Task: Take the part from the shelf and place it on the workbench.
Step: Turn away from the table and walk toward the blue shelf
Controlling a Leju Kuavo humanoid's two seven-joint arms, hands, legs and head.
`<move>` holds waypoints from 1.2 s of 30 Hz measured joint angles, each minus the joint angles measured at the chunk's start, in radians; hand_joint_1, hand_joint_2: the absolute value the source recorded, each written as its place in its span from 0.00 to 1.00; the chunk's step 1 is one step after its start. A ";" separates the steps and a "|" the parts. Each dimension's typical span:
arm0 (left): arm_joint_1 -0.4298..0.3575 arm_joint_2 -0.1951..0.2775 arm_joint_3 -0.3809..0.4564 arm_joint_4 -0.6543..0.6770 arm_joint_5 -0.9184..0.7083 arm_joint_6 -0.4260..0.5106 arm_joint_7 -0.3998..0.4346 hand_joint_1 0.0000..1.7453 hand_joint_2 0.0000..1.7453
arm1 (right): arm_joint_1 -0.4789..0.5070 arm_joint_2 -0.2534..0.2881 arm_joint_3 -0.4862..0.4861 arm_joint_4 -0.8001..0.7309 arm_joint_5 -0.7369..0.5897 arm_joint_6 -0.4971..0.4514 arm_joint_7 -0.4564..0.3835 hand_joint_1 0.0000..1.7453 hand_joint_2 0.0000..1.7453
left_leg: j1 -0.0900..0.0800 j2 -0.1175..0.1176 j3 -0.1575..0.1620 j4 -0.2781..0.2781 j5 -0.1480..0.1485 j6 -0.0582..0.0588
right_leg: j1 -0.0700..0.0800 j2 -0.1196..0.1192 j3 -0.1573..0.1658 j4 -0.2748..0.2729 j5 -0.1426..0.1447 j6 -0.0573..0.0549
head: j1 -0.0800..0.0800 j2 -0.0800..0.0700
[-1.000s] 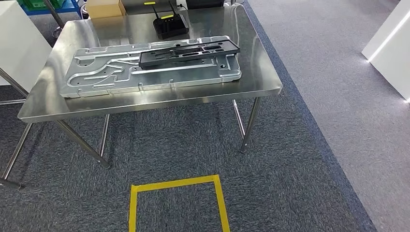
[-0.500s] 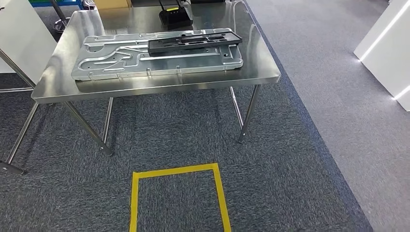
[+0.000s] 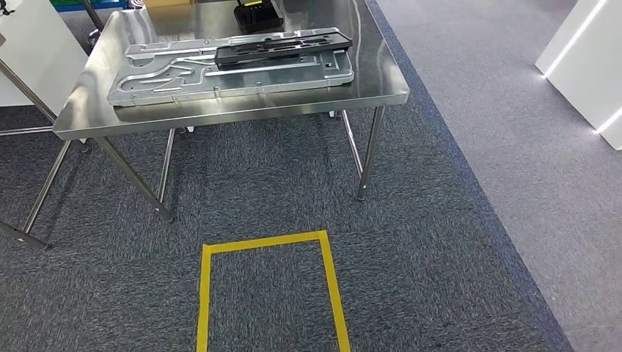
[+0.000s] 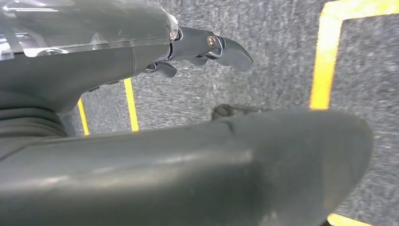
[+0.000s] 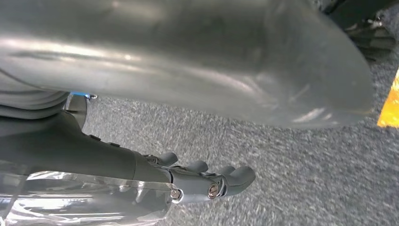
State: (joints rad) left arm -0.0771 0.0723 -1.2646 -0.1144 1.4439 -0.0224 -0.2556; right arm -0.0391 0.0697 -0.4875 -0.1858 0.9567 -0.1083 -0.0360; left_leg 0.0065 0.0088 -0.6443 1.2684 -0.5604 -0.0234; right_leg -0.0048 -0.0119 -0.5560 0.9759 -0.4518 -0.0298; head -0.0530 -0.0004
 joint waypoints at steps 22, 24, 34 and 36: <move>-0.014 0.017 -0.010 0.000 0.000 0.013 -0.005 0.00 0.00 | -0.006 0.017 0.001 0.001 0.007 -0.011 -0.015 0.00 0.00 | -0.013 0.005 0.037 -0.270 0.152 0.030 | 0.004 0.006 0.109 -0.011 -0.093 0.019 | 0.000 0.000; -0.012 0.018 -0.010 0.000 0.000 0.014 -0.005 0.00 0.00 | -0.006 0.017 0.001 0.001 0.009 -0.006 -0.015 0.00 0.00 | -0.011 0.002 0.025 -0.244 0.126 0.017 | 0.000 0.004 0.101 -0.016 -0.078 0.005 | 0.000 0.000; -0.009 0.021 -0.010 0.000 0.000 0.015 -0.006 0.00 0.00 | -0.003 0.015 -0.003 0.002 -0.014 0.023 -0.016 0.00 0.00 | 0.000 -0.002 0.131 -0.257 0.071 0.008 | 0.001 0.002 0.048 0.003 -0.043 0.010 | 0.000 0.000; -0.010 0.021 -0.010 0.000 0.000 0.015 -0.008 0.00 0.00 | -0.005 0.016 -0.014 0.002 -0.046 0.053 -0.012 0.00 0.00 | -0.005 -0.003 0.146 -0.290 0.069 0.019 | 0.002 0.002 0.044 0.003 -0.038 0.021 | 0.000 0.000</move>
State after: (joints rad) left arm -0.0866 0.0938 -1.2749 -0.1144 1.4439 -0.0073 -0.2631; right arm -0.0442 0.0853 -0.5017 -0.1840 0.9105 -0.0549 -0.0478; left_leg 0.0011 0.0053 -0.4979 0.9788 -0.4909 -0.0048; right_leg -0.0026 -0.0102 -0.5118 0.9792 -0.4896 -0.0087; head -0.0530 -0.0004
